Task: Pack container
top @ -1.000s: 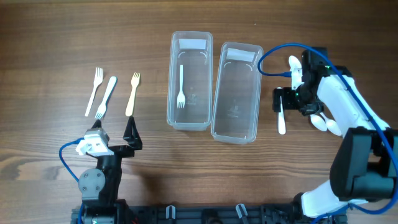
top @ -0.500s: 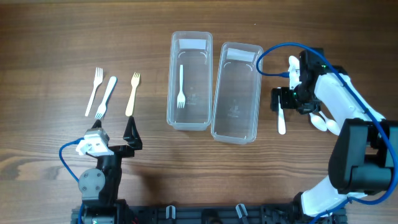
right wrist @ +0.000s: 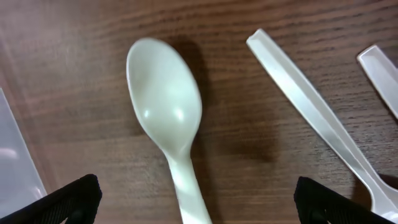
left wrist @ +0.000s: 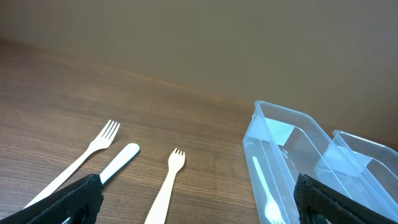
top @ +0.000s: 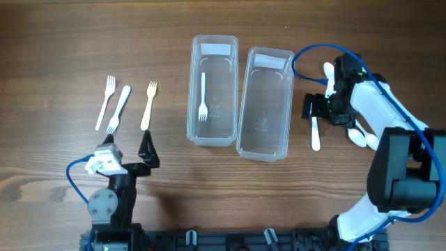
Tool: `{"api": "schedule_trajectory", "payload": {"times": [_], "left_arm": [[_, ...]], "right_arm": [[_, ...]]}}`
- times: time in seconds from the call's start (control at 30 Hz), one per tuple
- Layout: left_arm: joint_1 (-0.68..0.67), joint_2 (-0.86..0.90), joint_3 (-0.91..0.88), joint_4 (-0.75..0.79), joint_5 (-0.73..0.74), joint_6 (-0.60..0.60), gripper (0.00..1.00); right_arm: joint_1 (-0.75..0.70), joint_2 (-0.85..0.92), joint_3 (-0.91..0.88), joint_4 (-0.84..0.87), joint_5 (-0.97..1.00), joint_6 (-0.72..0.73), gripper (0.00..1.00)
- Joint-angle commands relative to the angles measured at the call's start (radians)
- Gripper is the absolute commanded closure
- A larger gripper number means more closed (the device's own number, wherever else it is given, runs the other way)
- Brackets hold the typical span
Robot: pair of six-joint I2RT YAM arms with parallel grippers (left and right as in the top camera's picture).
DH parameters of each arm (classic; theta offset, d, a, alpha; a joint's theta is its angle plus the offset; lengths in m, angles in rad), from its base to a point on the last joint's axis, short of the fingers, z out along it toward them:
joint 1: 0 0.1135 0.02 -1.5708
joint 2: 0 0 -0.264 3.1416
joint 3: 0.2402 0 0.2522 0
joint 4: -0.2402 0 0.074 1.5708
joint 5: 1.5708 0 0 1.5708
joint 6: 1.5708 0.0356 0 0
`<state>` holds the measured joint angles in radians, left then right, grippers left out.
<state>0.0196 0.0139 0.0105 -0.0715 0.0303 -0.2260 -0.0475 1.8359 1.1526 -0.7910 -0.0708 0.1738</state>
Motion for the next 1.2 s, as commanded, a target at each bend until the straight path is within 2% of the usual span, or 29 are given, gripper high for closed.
{"api": "schedule_trajectory", "payload": {"times": [0.0, 0.23, 0.33, 0.43, 0.63, 0.8, 0.97, 1.17], "left_arm": [[-0.001, -0.007, -0.005, -0.005, -0.002, 0.009, 0.00], [-0.001, -0.007, -0.005, -0.005, -0.002, 0.009, 0.00], [-0.001, -0.007, -0.005, -0.005, -0.002, 0.009, 0.00], [-0.001, -0.007, -0.005, -0.005, -0.002, 0.009, 0.00], [-0.001, -0.007, -0.005, -0.005, -0.002, 0.009, 0.00], [-0.001, -0.007, -0.005, -0.005, -0.002, 0.009, 0.00], [-0.001, -0.007, -0.005, -0.005, -0.002, 0.009, 0.00], [-0.001, -0.007, -0.005, -0.005, -0.002, 0.009, 0.00]], "right_arm": [[0.000, 0.026, 0.005, 0.019, -0.016, 0.110, 0.00], [-0.076, 0.025, 0.007, 0.047, -0.040, 0.250, 0.00], [-0.163, 0.025, 0.040, 0.039, -0.136, 0.024, 0.00], [-0.218, 0.025, 0.105, -0.007, -0.132, -0.131, 0.00], [-0.246, 0.025, 0.271, -0.012, -0.067, -0.272, 0.00], [-0.247, 0.033, 0.283, 0.029, 0.063, -0.340, 0.00], [-0.247, 0.081, 0.283, 0.056, 0.036, -0.442, 0.00], [-0.237, 0.114, 0.283, 0.107, 0.018, -0.462, 0.00]]}}
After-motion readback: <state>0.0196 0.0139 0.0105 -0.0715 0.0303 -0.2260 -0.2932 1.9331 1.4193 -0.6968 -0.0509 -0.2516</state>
